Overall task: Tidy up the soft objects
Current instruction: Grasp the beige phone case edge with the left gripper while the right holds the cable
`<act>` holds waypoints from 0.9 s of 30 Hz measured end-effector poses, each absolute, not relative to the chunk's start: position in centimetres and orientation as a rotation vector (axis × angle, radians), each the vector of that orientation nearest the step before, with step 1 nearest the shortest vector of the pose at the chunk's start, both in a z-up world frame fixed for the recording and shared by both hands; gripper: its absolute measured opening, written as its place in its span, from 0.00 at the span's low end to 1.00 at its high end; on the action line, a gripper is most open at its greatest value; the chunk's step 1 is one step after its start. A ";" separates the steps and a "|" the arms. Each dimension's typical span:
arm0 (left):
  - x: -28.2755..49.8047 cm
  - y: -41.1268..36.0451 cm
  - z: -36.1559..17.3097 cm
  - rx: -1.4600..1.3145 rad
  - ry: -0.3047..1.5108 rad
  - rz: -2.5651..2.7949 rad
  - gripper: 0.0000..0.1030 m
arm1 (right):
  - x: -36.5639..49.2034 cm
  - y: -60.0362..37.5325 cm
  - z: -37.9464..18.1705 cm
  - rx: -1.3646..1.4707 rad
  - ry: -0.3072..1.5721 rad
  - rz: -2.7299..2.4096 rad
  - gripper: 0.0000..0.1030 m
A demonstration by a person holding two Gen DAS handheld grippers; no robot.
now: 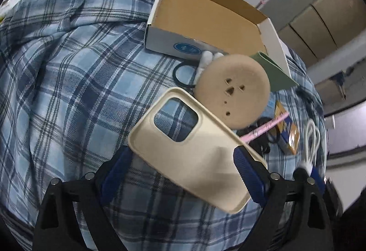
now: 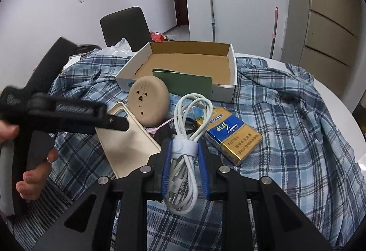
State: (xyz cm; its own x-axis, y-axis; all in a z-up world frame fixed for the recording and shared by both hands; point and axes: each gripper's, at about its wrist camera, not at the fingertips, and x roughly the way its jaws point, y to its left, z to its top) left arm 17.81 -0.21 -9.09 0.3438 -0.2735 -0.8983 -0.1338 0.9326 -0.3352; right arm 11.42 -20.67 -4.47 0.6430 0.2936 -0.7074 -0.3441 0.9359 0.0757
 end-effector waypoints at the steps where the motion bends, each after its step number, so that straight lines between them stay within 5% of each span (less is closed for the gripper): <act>1: 18.1 -0.4 -9.1 -0.401 1.234 -0.081 0.89 | 11.4 -20.7 -4.5 -0.067 0.792 0.364 0.21; 27: 18.1 -3.1 -9.1 -0.559 1.226 0.183 0.90 | 11.0 -20.6 -4.2 -0.081 0.782 0.362 0.21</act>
